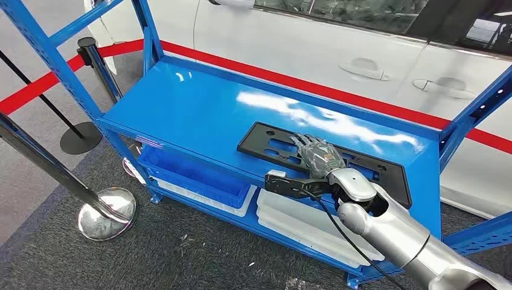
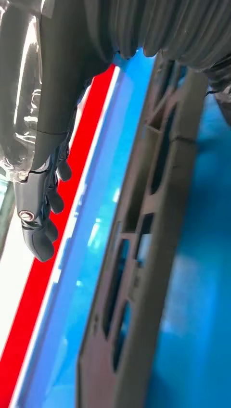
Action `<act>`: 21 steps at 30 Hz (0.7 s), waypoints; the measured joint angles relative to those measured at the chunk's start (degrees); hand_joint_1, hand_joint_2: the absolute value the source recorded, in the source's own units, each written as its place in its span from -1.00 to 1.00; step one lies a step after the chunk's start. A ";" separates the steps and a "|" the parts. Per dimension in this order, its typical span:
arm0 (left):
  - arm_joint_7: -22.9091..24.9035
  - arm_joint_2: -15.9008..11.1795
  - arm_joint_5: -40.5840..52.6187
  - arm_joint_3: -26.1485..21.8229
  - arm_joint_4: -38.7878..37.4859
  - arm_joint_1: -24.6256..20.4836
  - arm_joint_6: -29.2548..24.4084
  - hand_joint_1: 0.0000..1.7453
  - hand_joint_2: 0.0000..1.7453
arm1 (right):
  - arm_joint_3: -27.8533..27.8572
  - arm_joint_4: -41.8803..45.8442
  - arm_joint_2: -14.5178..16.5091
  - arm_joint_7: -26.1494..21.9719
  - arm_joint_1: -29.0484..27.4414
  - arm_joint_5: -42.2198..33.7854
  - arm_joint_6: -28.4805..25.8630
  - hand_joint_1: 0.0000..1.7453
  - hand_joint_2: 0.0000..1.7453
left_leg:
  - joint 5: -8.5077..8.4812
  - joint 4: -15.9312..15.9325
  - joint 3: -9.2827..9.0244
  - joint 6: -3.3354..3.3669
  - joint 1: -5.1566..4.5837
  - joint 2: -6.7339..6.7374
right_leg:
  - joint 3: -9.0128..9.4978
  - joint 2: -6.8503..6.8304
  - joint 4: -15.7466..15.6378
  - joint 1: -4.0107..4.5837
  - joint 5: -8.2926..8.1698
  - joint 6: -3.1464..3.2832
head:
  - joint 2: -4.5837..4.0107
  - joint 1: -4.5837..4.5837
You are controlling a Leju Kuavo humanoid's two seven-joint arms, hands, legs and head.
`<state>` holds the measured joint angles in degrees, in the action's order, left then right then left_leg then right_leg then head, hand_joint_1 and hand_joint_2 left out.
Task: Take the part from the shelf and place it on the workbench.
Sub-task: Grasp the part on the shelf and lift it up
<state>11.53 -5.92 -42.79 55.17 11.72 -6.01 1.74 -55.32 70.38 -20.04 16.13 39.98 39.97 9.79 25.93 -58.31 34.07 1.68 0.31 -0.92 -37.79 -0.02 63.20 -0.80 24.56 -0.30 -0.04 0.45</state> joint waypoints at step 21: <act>-0.43 0.52 -2.35 -0.78 0.00 0.18 -0.54 -1.00 -1.00 | -2.32 -2.88 1.73 2.56 1.99 0.51 2.64 -1.00 1.00 | -1.56 -0.06 2.07 -1.75 0.59 0.47 | 4.92 0.06 -4.68 -0.36 2.43 -0.59 | 0.00 0.85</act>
<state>11.10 -5.40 -45.13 54.39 11.72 -5.83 1.20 -57.64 67.49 -18.31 18.69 41.98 40.47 12.43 24.37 -58.37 36.13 -0.07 0.90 -0.45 -32.87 0.03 58.51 -1.16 26.99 -0.89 -0.04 1.30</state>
